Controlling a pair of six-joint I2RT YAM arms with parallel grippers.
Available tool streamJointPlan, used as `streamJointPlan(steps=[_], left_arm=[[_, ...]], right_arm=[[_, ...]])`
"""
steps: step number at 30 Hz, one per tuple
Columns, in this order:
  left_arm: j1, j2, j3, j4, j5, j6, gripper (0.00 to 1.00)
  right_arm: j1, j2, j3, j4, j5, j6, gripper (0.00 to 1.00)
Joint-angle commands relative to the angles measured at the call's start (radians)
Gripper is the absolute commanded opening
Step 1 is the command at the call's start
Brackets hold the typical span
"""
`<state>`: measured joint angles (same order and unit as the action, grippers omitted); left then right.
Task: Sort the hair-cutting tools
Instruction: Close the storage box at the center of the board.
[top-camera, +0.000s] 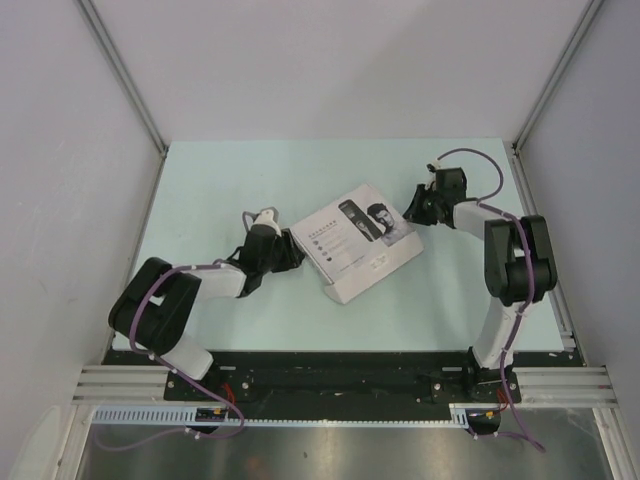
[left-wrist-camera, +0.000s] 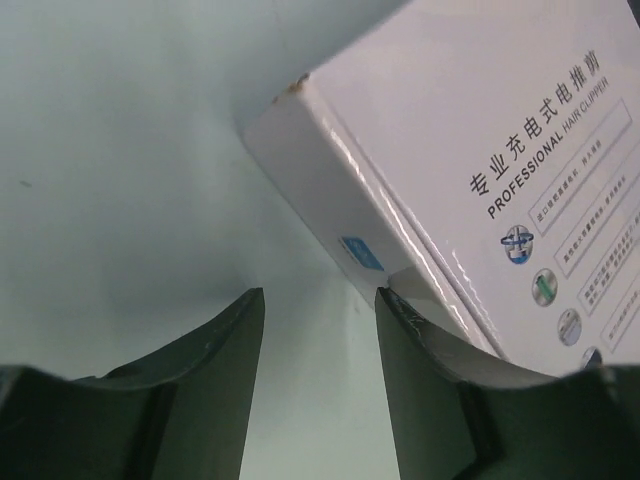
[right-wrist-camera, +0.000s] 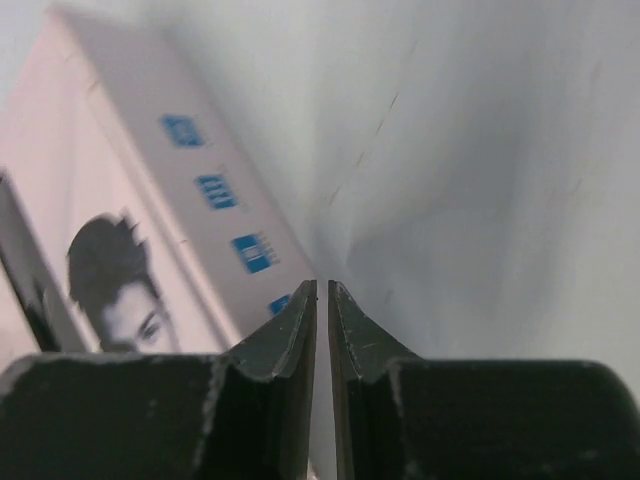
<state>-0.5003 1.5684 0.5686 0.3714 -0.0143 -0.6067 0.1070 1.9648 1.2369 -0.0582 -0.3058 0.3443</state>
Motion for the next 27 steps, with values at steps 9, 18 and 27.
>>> streamJointPlan(steps=[9,18,27], left_arm=[[0.086,0.022,0.111,0.069,0.197,0.096,0.57],[0.118,-0.103,0.037,0.058,0.148,0.131,0.64],[0.132,-0.366,-0.148,0.041,0.143,0.125,0.78]], right_arm=[[0.344,-0.45,-0.392,-0.068,0.129,0.12,0.17],[0.393,-0.628,-0.497,-0.158,0.439,0.223,0.4],[0.41,-0.9,-0.606,-0.229,0.488,0.237,0.6]])
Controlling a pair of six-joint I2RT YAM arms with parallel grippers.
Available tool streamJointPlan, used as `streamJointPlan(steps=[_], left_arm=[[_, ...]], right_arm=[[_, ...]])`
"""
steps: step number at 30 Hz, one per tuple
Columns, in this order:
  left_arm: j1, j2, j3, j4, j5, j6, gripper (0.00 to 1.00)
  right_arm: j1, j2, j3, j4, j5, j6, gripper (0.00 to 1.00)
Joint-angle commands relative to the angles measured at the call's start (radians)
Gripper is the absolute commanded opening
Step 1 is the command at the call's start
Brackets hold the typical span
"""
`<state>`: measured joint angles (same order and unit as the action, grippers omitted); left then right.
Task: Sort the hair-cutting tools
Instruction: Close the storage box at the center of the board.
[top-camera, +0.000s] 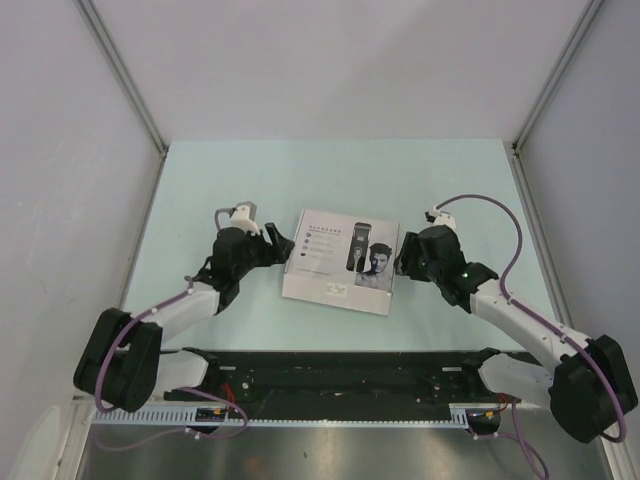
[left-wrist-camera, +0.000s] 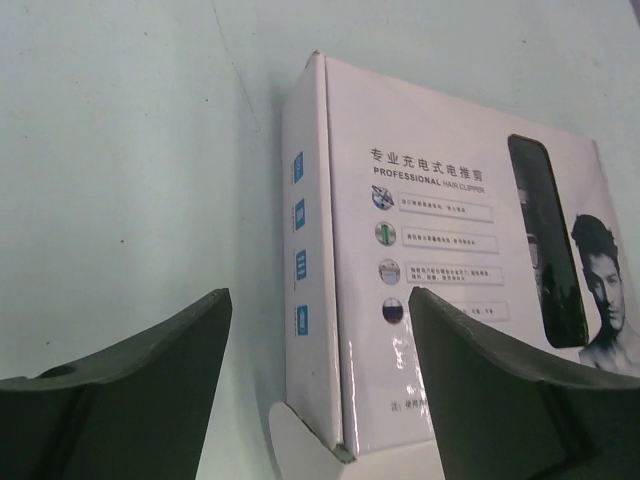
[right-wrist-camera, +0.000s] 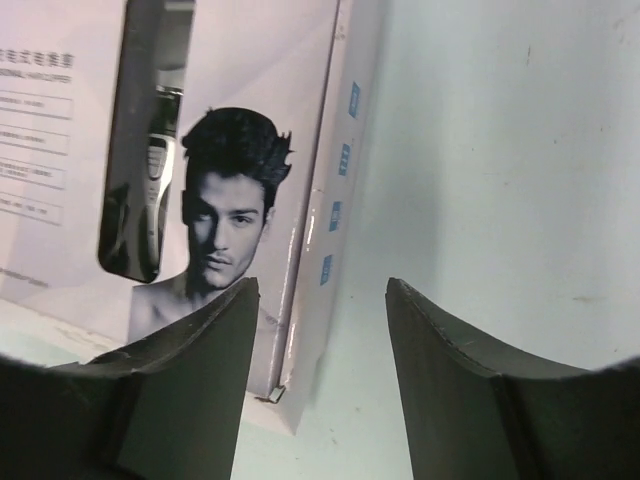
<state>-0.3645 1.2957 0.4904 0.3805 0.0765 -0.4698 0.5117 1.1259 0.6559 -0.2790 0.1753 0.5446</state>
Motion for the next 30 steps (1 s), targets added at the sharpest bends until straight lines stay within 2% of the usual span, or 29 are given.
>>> streamJointPlan(steps=[1,3,4,6,7,10,16,20,23,24,30], left_arm=[[-0.005,-0.131,-0.105,0.032,0.046,-0.018,0.79],[-0.005,-0.171,-0.139,0.031,0.032,-0.039,0.79],[-0.005,-0.206,-0.168,0.034,0.019,-0.044,0.82],[-0.005,-0.228,-0.185,0.034,0.016,-0.046,0.88],[-0.008,-0.231,-0.193,0.034,0.019,-0.043,0.95],[-0.013,-0.199,-0.178,0.038,0.098,0.002,1.0],[-0.021,-0.139,-0.167,0.17,0.216,0.06,1.0],[-0.022,0.001,-0.101,0.192,0.298,0.037,1.0],[-0.027,0.091,-0.061,0.204,0.361,0.007,0.91],[-0.028,0.099,-0.059,0.21,0.362,0.002,0.85],[-0.054,0.057,-0.092,0.284,0.365,-0.036,0.77]], right_arm=[[0.005,-0.075,-0.03,-0.014,0.004,0.041,0.61],[0.005,-0.113,-0.042,-0.023,-0.025,0.037,0.68],[0.005,-0.123,-0.045,-0.023,-0.045,0.017,0.75],[0.016,-0.136,-0.061,-0.025,-0.085,0.009,0.81],[0.016,-0.137,-0.067,-0.02,-0.105,0.0,0.87],[0.021,-0.12,-0.099,0.0,-0.143,0.005,0.89],[0.025,-0.084,-0.156,0.125,-0.122,0.041,0.9],[0.021,-0.055,-0.154,0.239,-0.118,0.015,0.9],[-0.002,-0.008,-0.154,0.322,-0.148,0.012,0.9],[-0.012,0.021,-0.154,0.342,-0.161,0.011,0.9],[-0.113,0.188,-0.138,0.546,-0.325,0.008,0.89]])
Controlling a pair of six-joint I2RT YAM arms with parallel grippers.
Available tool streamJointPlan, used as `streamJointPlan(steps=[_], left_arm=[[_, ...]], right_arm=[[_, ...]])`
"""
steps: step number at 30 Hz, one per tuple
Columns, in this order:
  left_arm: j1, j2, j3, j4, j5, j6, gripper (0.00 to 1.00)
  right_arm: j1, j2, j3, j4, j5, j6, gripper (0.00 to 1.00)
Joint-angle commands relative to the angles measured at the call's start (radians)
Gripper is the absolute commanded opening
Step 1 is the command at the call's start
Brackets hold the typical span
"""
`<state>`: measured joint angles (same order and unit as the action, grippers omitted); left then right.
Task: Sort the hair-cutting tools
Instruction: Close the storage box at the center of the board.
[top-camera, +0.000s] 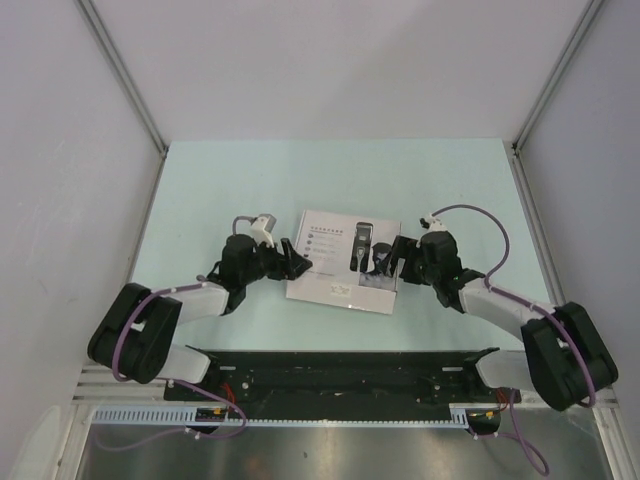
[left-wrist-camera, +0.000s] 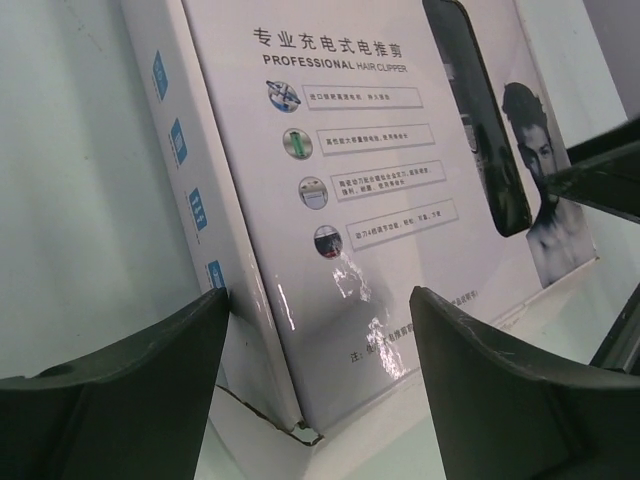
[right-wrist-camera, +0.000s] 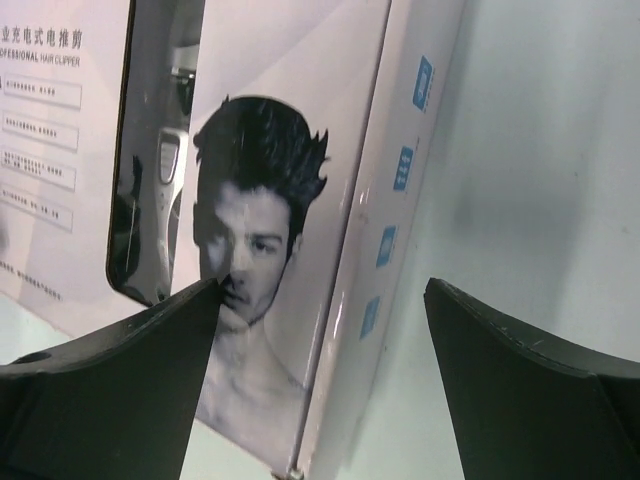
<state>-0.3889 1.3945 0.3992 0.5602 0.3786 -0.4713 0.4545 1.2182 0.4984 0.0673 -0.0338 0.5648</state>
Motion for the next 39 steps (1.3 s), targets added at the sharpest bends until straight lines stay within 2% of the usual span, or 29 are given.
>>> streamJointPlan(steps=[1,6,10,11,14,18,25,29,35,39], left_arm=[[-0.037,-0.045,-0.002,0.107,0.072,-0.035,0.76],[-0.087,-0.043,0.004,0.13,0.079,-0.024,0.73],[-0.088,-0.068,-0.023,0.132,0.042,-0.013,0.74],[-0.087,-0.092,-0.032,0.132,-0.008,-0.01,0.81],[-0.087,-0.161,-0.077,0.122,-0.082,0.005,0.92],[-0.088,-0.247,-0.126,0.112,-0.151,0.01,1.0],[-0.102,-0.295,-0.184,0.084,-0.173,0.013,0.99],[-0.128,-0.275,-0.197,0.084,-0.178,0.011,0.93],[-0.153,-0.258,-0.191,0.084,-0.179,0.003,0.87],[-0.162,-0.229,-0.171,0.084,-0.168,0.007,0.86]], right_arm=[[-0.065,0.15,0.031,0.242,-0.15,-0.014,0.87],[-0.083,0.262,0.114,0.304,-0.219,-0.052,0.84],[-0.089,0.25,0.157,0.249,-0.141,-0.077,0.86],[-0.089,0.244,0.163,0.229,-0.121,-0.092,0.86],[-0.088,0.196,0.167,0.14,-0.032,-0.117,0.89],[-0.051,0.127,0.157,0.025,0.08,-0.158,0.92],[-0.036,0.035,0.054,-0.029,0.08,-0.158,0.95],[-0.036,-0.011,0.02,-0.03,0.068,-0.152,0.95],[-0.03,-0.02,-0.014,-0.001,0.006,-0.141,0.93],[-0.031,0.009,-0.02,0.026,-0.031,-0.126,0.89]])
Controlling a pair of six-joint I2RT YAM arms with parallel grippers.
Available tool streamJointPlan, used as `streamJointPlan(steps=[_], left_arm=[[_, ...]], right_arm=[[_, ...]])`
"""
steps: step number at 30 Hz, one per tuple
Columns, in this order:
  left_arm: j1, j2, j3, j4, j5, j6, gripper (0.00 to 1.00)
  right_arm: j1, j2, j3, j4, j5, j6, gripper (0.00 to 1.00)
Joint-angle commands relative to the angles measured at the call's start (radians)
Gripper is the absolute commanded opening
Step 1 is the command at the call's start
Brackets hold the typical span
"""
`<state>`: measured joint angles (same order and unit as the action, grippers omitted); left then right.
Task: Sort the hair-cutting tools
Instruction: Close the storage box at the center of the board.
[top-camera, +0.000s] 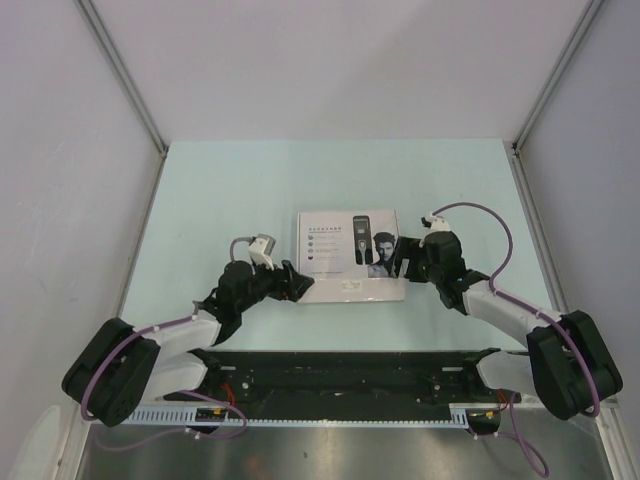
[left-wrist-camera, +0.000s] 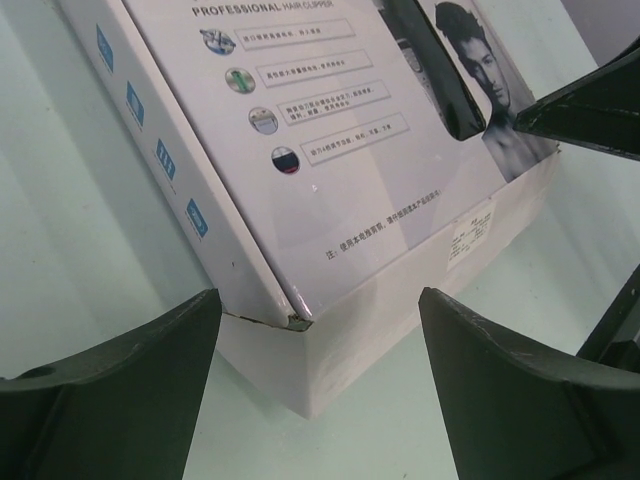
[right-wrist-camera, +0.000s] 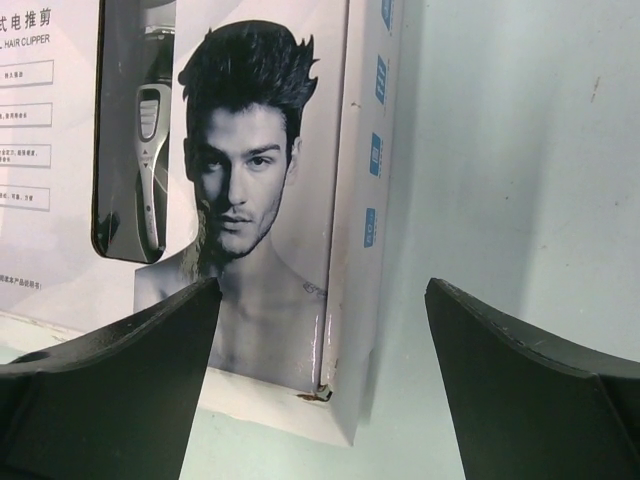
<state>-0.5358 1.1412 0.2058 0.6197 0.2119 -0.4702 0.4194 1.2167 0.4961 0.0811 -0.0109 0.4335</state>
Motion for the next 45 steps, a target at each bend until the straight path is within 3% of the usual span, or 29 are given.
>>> streamJointPlan(steps=[1,9,19,32,34,37,38,40,43,45], left_arm=[[-0.018,0.029,0.024,0.026,-0.002,0.005,0.86],[-0.024,0.034,0.027,0.025,0.017,0.007,0.82],[-0.041,0.023,0.026,0.023,0.084,0.002,0.61],[-0.064,-0.047,0.023,-0.034,0.133,-0.005,0.5],[-0.066,-0.047,0.023,-0.055,0.112,0.014,0.54],[-0.067,-0.038,0.015,-0.066,0.028,0.059,0.69],[-0.067,-0.031,0.017,-0.066,0.018,0.068,0.79],[-0.066,0.008,0.039,-0.066,0.004,0.097,0.85],[-0.066,0.067,0.078,-0.064,0.004,0.11,0.85],[-0.067,0.089,0.09,-0.064,0.029,0.108,0.79]], right_arm=[[0.005,0.012,-0.019,0.017,-0.058,0.01,0.89],[0.002,0.032,-0.022,0.04,-0.092,0.042,0.85],[0.002,0.052,-0.022,0.045,-0.124,0.07,0.82],[-0.011,0.09,-0.007,0.023,-0.127,0.091,0.81],[-0.011,0.095,-0.008,0.025,-0.126,0.093,0.81],[-0.014,0.107,-0.007,0.025,-0.129,0.09,0.81],[-0.014,0.109,-0.007,0.025,-0.129,0.087,0.81],[-0.018,0.112,-0.007,0.026,-0.129,0.083,0.81],[-0.022,0.115,-0.008,0.029,-0.133,0.083,0.81],[-0.028,0.112,-0.007,0.029,-0.138,0.086,0.81]])
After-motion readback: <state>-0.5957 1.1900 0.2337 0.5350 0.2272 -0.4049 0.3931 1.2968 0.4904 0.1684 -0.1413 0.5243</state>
